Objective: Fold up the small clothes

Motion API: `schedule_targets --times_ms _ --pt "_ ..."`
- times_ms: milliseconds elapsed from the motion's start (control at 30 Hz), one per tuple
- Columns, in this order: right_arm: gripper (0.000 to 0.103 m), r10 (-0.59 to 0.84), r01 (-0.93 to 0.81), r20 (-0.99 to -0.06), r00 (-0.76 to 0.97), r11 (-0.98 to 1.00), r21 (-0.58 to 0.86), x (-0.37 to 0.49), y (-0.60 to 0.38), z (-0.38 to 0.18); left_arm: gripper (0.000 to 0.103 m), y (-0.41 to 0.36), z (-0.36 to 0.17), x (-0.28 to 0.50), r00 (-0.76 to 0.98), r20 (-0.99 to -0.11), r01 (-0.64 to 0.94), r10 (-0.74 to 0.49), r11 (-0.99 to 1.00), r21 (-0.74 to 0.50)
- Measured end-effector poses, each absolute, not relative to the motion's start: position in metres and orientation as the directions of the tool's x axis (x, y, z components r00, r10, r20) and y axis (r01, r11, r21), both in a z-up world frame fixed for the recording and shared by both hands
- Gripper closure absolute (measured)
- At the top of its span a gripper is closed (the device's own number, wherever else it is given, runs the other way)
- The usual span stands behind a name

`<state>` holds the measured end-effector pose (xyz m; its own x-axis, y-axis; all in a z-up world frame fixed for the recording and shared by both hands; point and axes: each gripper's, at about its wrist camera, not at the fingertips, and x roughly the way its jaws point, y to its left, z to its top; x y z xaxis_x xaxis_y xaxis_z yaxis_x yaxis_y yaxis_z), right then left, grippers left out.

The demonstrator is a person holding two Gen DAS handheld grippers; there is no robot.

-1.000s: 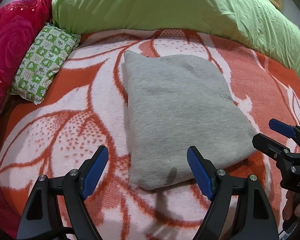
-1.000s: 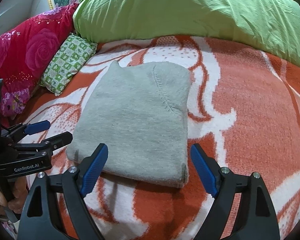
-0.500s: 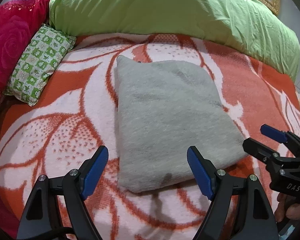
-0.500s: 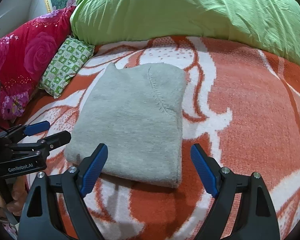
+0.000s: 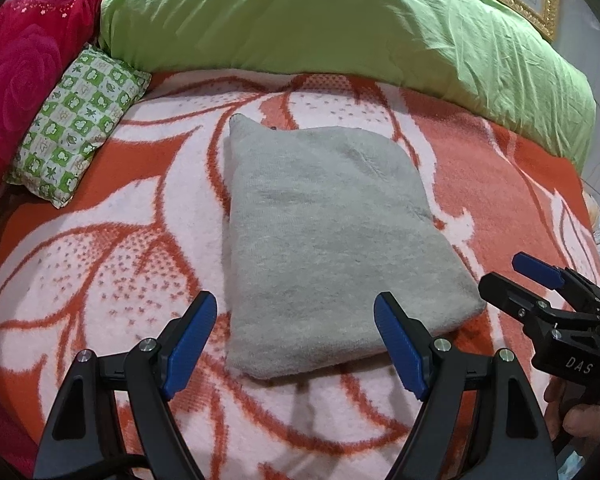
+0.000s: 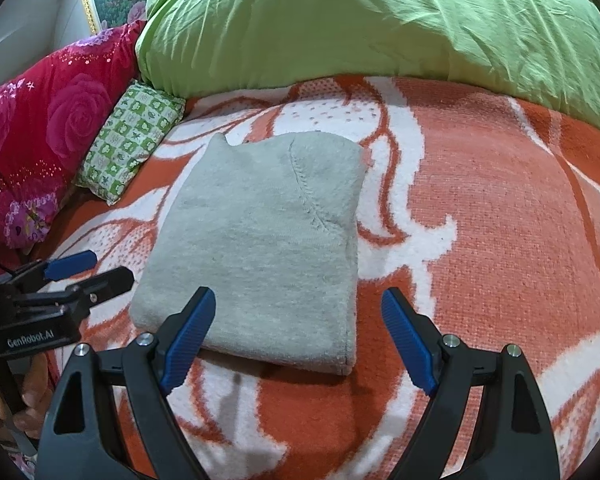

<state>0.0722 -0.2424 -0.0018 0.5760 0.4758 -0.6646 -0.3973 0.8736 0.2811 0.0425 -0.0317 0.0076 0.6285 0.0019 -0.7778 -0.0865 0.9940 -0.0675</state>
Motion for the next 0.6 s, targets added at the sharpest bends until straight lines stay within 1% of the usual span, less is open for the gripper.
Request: schedule_targets --times_ms 300,600 --pt "0.018 0.49 -0.41 -0.648 0.583 0.866 0.286 0.072 -0.238 0.006 0.022 -0.031 0.01 0.039 0.625 -0.78 -0.105 -0.013 0.989 -0.101" --pt "0.018 0.504 -0.427 -0.628 0.593 0.858 0.285 0.075 -0.231 0.019 0.021 -0.032 0.016 0.037 0.627 -0.779 -0.13 0.0 0.986 -0.105"
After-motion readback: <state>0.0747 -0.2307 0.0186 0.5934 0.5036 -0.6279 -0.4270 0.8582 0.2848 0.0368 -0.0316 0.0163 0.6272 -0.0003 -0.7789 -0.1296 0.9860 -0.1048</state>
